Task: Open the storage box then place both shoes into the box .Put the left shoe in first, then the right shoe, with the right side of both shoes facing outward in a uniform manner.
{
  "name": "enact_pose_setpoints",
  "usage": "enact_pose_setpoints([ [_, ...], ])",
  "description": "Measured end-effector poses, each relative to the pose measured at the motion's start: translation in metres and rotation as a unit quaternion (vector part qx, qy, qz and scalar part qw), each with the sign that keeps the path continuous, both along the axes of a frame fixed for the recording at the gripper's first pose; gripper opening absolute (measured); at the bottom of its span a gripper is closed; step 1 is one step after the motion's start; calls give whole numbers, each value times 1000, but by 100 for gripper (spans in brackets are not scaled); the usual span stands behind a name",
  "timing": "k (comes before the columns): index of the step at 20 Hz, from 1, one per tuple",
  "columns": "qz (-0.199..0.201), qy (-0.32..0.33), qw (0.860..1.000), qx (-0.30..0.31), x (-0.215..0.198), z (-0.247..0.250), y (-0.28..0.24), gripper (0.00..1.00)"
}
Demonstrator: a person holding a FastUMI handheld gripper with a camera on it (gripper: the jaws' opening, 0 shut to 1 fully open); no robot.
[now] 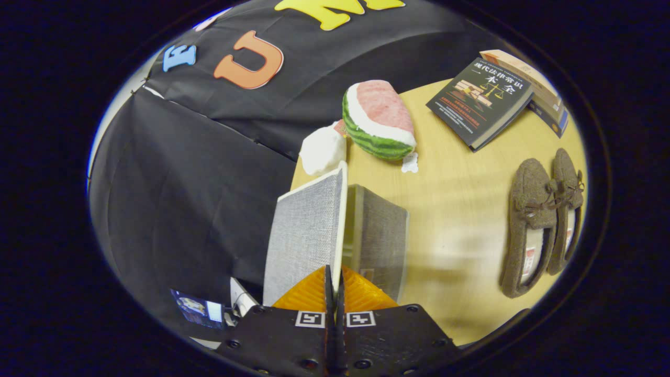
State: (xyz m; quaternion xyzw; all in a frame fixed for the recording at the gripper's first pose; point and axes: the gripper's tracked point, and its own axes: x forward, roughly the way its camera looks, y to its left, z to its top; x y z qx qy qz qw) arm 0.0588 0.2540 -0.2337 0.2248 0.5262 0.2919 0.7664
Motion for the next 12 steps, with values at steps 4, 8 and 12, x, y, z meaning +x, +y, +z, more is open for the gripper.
enact_pose_setpoints([
  [4,7,0,1000,28,-11,56,26,0],
  [8,13,2,1000,24,-24,94,68,0],
  [12,35,1,999,26,-35,114,126,1],
])
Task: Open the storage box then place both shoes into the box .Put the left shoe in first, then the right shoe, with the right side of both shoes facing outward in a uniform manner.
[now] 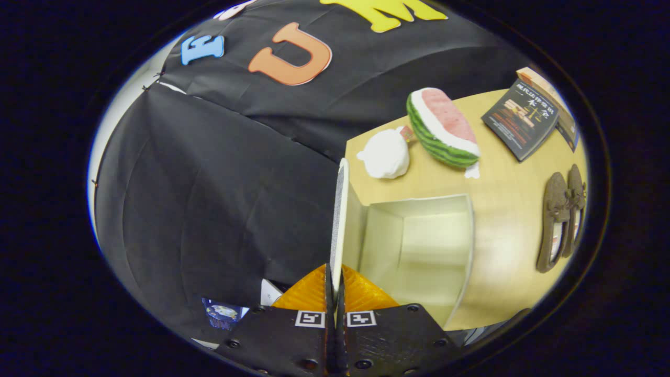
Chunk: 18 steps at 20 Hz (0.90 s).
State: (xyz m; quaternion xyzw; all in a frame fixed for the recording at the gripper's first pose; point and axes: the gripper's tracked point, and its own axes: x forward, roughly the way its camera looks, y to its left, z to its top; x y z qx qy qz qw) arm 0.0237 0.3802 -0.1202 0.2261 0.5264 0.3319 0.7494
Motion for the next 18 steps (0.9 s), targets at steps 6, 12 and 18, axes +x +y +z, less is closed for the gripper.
enact_pose_setpoints([
  [6,19,-5,1000,-3,-15,14,79,10],
  [12,20,-32,999,-10,-23,10,98,74],
  [18,15,-52,997,-61,-20,-3,57,96],
])
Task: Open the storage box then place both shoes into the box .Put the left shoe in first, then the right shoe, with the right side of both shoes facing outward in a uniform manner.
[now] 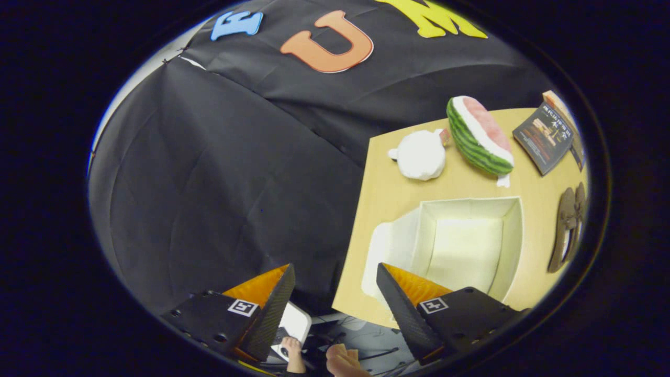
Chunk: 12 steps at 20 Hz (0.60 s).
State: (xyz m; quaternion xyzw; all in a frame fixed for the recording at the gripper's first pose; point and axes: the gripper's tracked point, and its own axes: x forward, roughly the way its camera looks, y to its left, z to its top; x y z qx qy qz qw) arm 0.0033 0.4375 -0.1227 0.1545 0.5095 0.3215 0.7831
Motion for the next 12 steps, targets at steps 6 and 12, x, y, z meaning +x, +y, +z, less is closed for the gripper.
enact_pose_setpoints([
  [6,-6,-25,998,-51,19,-21,-73,96],
  [12,-41,-19,993,-106,57,-60,-178,96],
])
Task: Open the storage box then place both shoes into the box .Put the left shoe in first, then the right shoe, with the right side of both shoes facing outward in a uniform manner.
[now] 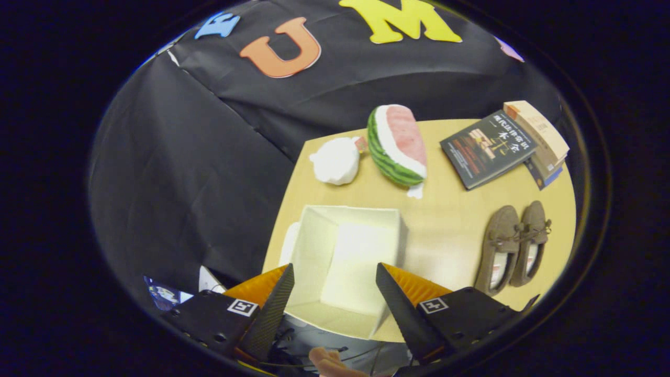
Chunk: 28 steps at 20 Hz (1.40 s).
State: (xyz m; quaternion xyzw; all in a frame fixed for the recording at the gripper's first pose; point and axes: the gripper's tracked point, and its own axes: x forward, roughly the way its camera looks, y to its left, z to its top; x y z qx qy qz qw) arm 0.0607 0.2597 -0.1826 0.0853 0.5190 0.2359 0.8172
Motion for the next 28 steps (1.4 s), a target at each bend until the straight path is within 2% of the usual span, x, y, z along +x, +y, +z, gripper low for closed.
enact_pose_setpoints([
  [5,-42,5,999,-32,22,-36,-87,96],
  [11,-82,33,993,-75,29,-89,-183,95],
  [18,-99,84,988,-85,29,-139,-252,94],
  [19,-101,89,988,-82,30,-143,-258,91],
  [20,-98,96,987,-82,30,-152,-262,82],
  [21,-93,102,987,-80,32,-159,-264,82],
  [24,-86,113,986,-84,37,-179,-273,69],
  [25,-84,113,986,-89,40,-183,-275,69],
  [28,-82,107,984,-116,50,-199,-280,51],
])
